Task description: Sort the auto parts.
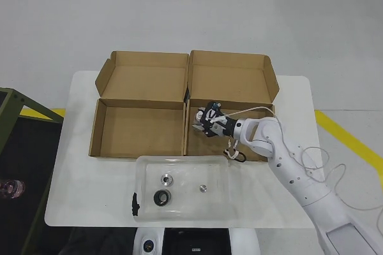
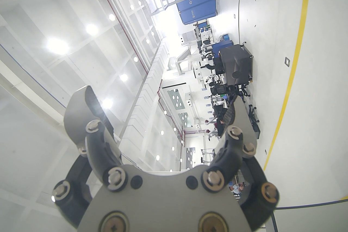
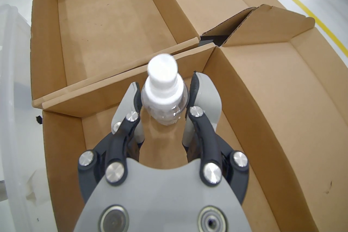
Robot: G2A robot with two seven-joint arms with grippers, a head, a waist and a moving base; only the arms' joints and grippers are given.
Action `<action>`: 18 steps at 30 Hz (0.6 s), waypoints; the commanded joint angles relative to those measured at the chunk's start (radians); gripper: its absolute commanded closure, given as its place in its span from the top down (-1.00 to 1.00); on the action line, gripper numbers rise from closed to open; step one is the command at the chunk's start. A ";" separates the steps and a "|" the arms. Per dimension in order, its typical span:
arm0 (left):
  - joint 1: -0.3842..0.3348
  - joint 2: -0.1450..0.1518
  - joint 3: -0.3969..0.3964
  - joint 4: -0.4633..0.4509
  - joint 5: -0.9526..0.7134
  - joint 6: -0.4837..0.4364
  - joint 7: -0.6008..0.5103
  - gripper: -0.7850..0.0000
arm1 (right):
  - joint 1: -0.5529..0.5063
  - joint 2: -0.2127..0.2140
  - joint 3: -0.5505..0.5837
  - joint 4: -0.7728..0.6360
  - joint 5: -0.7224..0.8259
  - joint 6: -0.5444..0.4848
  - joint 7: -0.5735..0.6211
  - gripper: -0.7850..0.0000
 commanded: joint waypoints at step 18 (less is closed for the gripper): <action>0.000 0.000 0.000 0.000 0.000 0.000 0.000 1.00 | -0.113 0.052 0.174 -0.299 0.145 -0.117 0.197 1.00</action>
